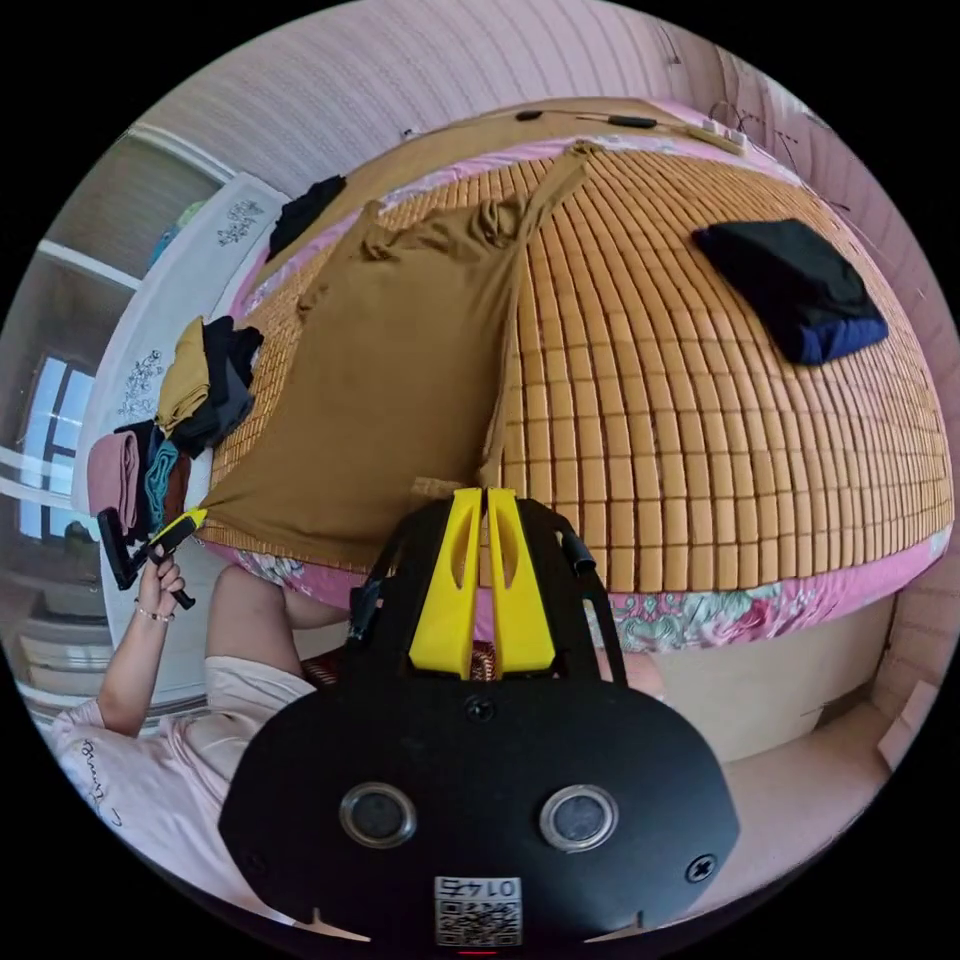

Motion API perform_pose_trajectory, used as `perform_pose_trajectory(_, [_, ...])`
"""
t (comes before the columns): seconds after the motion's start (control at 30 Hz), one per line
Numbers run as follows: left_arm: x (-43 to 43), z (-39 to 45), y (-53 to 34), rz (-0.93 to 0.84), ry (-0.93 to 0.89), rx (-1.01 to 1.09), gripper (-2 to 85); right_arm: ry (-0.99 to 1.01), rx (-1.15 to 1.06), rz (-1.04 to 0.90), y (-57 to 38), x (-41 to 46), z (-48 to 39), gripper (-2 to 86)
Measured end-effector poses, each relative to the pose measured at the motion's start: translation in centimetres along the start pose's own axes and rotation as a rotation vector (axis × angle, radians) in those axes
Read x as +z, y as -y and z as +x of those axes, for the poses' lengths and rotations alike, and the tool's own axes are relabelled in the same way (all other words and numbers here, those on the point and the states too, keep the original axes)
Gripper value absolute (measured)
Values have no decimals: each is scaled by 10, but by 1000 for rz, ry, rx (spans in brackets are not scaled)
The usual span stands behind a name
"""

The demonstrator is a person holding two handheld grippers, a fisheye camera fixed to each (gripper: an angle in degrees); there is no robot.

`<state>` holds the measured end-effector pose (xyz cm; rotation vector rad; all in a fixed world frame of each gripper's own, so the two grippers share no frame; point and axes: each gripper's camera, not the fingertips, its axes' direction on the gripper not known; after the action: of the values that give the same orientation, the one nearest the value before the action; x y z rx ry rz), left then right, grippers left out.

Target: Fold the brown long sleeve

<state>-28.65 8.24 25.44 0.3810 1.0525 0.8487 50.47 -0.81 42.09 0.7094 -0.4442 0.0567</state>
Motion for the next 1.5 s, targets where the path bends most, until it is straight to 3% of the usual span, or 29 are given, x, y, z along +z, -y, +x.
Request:
perform_pose_trajectory(0.17, [24,-10,12,-131,9,20,-10,-51,3,-96,-11,41,31,3])
perform_pose_trajectory(0.33, [36,-8,28,-216,29,82,-10,-149,90,-62,-12,50,57,12])
perform_pose_trajectory(0.47, [42,-10,52,-232,48,90,-10,-45,62,-18,-6,63,60,89])
perform_pose_trajectory(0.57, [45,-14,74,-232,59,76,-10,-132,59,-122,4,94,57,107])
perform_pose_trajectory(0.7, [43,-20,102,-233,63,61,-10,-260,57,-178,13,120,59,72])
perform_pose_trajectory(0.77, [39,-22,114,-227,63,58,-10,-201,-13,-192,16,123,56,13])
perform_pose_trajectory(0.87, [26,-26,133,-215,56,58,-10,-150,-49,-175,18,116,60,-2])
perform_pose_trajectory(1.03, [12,-28,151,-240,51,76,-10,-63,-101,-195,15,107,69,-5])
perform_pose_trajectory(1.3, [55,11,168,-524,-22,242,1,-124,-63,-345,5,147,89,-1])
perform_pose_trajectory(1.5, [44,23,205,-506,79,294,27,-252,-141,-225,38,127,73,24])
